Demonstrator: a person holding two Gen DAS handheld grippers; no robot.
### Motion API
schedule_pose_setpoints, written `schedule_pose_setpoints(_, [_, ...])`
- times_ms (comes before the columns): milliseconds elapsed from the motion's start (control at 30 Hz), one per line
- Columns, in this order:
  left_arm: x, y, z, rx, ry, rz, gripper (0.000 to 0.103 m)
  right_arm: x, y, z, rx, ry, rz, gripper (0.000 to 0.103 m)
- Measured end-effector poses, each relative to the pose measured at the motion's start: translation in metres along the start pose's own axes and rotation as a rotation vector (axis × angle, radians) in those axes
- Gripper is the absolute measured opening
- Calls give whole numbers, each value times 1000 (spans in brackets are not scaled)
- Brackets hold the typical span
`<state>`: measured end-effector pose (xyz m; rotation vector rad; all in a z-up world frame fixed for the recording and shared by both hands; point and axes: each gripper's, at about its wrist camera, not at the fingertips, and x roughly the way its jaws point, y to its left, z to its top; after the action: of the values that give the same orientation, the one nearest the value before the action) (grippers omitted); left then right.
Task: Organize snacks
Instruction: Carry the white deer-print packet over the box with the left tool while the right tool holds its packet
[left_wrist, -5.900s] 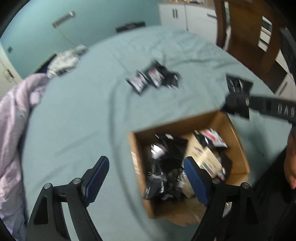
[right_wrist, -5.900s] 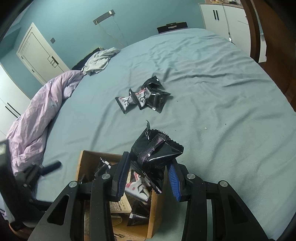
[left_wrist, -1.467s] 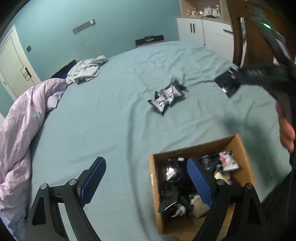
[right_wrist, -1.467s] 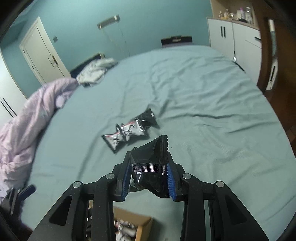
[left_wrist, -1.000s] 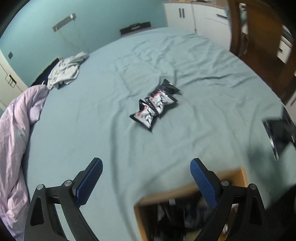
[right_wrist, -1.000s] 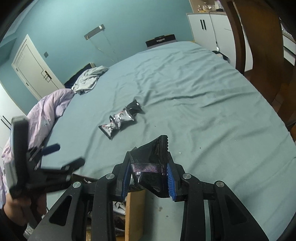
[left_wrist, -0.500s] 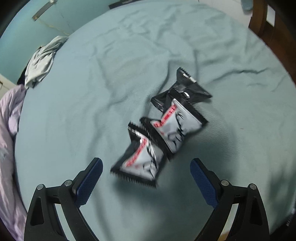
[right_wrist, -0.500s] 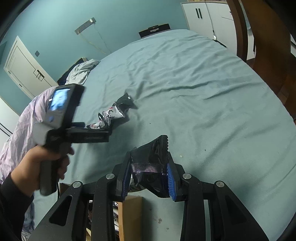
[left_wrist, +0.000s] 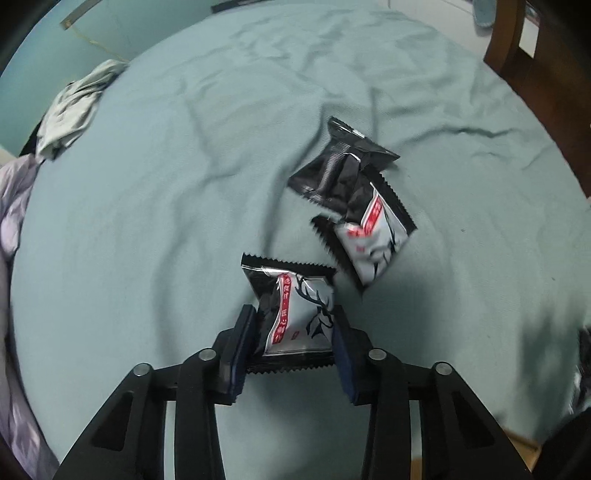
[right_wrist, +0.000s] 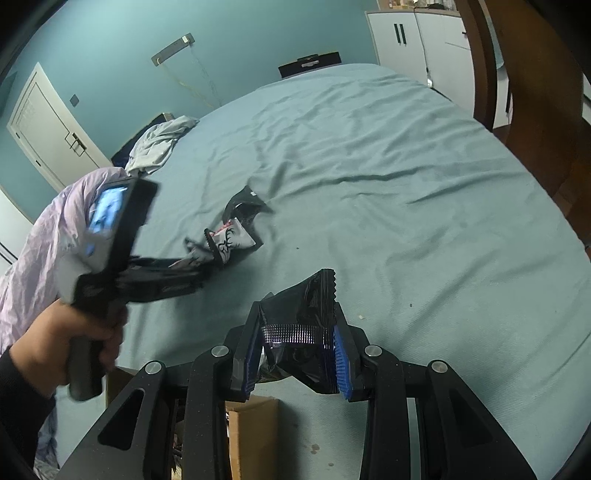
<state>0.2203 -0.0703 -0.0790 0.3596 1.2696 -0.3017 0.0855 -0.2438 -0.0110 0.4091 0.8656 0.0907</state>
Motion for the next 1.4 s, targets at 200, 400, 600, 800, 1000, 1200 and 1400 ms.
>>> schedule_pose_setpoints(200, [-72,12,-37,-44,-96,-1,38,-7,3,-4,-6,-13,-9,32])
schedule_pose_setpoints(400, [-138,35,-73,-61,-182,-7,38,-19,10,-11,-39,-37,-17,32])
schedule_pose_setpoints(600, [-184,45,-123,-46,-251,-9,39,-36,18,-19,-83,-41,-25,32])
schedule_pose_setpoints(800, [-184,25,-167,-47,-283,-94,39,-61,20,-36,-72,-60,23,32])
schedule_pose_setpoints(1000, [-148,-3,-181,-4,-197,-186,39,-64,30,-50,-113,-36,25,32])
schedule_pose_setpoints(1200, [-125,-21,-188,51,-137,-177,39,-47,45,-50,-176,-1,14,32])
schedule_pose_setpoints(1400, [-113,-30,-188,93,-111,-151,40,-36,55,-49,-203,14,-7,32])
